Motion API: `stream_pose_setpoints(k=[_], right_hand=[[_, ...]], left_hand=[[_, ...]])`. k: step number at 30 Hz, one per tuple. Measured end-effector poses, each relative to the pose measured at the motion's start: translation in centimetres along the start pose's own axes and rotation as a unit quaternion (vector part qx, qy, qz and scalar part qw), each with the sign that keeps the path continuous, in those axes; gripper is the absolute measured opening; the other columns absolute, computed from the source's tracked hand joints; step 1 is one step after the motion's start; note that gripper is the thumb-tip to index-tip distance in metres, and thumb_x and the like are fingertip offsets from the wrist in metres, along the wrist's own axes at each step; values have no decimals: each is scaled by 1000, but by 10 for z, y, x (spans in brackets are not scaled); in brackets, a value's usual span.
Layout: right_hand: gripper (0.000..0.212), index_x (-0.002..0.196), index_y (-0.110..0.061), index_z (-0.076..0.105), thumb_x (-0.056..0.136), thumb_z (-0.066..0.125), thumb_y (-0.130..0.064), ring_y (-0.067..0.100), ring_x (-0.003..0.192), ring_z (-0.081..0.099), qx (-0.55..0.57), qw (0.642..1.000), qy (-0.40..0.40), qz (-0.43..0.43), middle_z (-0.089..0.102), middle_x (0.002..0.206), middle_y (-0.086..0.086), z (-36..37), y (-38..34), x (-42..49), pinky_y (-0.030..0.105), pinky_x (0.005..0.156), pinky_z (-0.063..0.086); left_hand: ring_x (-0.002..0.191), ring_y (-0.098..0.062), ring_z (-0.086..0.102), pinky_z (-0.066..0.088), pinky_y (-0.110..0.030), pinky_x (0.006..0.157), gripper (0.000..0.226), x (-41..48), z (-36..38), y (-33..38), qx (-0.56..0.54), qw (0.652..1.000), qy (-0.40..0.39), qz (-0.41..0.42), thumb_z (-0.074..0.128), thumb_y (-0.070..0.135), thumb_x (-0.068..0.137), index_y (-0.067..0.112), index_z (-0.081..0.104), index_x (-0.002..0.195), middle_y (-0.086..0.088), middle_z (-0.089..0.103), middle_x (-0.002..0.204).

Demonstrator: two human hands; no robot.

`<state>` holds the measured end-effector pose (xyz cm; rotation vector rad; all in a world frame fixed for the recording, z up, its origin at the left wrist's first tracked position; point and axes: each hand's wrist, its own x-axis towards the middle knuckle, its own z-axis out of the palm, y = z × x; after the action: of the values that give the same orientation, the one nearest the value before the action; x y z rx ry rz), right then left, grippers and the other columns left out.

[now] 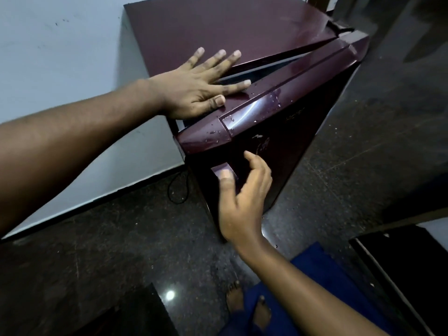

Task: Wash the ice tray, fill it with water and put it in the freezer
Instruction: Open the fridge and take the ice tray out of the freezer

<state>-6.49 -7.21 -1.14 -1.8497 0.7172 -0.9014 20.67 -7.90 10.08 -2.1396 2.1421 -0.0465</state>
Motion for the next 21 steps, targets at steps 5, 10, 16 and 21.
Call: stream_pose_setpoints(k=[5,10,16,21], right_hand=[[79,163,2,22,103,50,-41,31,162,4,-166,961,-162,-149,14,173,18,-51,-52,-13,54,130,14],[94,162,0,-16,105,29,-61,26,155,-33,-320,912,-243,-81,-29,169,18,-101,-75,-15,44,129,-15],[101,158,1,-23,100,14,-72,37,156,-28,-464,859,-212,39,-27,167,26,-166,-77,-11,52,126,-16],[88,161,10,16,101,26,-54,43,159,14,-537,836,-53,99,14,168,33,-222,-32,-3,55,130,14]], left_hand=[[163,-37,-17,-6,-65,130,60,10,-3,34,3,999,-1,50,4,68,107,55,-8,164,-10,-22,177],[162,-41,-19,-8,-65,129,62,42,-6,89,-1,990,19,142,5,74,105,56,-10,163,-5,-17,178],[161,-39,-25,-14,-64,128,63,97,-8,167,-23,974,47,221,14,64,109,45,3,169,3,-10,180],[162,-39,-21,-13,-65,128,62,149,-9,226,-56,962,80,256,21,60,110,43,13,169,2,-7,180]])
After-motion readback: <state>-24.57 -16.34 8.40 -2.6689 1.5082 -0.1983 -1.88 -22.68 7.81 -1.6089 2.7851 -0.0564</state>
